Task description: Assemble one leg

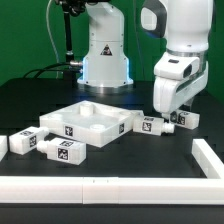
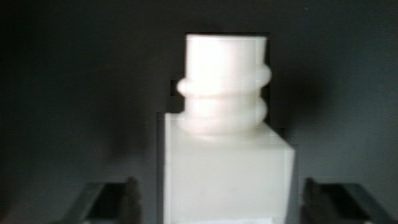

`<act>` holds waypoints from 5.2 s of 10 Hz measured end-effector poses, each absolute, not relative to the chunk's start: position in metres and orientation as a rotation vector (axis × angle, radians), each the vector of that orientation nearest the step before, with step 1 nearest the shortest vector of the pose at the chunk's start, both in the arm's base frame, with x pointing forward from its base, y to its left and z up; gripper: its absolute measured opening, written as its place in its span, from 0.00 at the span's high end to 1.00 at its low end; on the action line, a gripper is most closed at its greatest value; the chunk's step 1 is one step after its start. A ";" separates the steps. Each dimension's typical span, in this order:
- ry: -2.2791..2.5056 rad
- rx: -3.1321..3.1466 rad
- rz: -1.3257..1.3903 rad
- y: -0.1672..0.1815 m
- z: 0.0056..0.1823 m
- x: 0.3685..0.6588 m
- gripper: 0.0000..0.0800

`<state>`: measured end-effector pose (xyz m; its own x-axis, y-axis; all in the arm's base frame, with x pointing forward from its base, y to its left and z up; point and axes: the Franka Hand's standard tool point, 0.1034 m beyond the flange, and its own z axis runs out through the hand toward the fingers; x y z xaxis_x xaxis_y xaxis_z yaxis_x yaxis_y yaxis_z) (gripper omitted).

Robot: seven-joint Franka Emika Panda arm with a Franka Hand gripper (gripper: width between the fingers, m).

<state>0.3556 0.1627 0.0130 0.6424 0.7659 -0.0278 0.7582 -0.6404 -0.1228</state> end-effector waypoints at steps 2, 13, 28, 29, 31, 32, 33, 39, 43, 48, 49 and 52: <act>-1.362 -2.745 0.195 0.125 0.046 0.367 0.20; -1.506 -2.688 0.171 0.010 0.077 0.418 0.19; -1.513 -2.626 0.187 -0.094 0.032 0.448 0.19; -1.577 -2.647 0.088 -0.099 0.025 0.449 0.19; -1.592 -2.673 0.031 -0.105 0.019 0.449 0.19; -1.587 -2.696 -0.004 -0.105 0.015 0.447 0.19; -1.566 -2.700 0.006 -0.101 0.013 0.445 0.19; -1.486 -2.737 0.018 -0.088 0.008 0.445 0.34; -1.486 -2.737 0.018 -0.088 0.008 0.445 0.90; -1.456 -2.752 0.036 -0.103 0.014 0.441 0.93; -1.378 -2.787 0.062 -0.104 0.032 0.440 0.93; -1.098 -2.907 0.140 -0.079 0.082 0.462 0.93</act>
Offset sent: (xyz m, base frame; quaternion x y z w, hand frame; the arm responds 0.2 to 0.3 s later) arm 0.0074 -0.0684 0.0429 0.0359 -0.0239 -0.0287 0.9987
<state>0.4624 -0.0791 0.0816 0.7467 0.6611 -0.0730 0.6583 -0.7503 -0.0609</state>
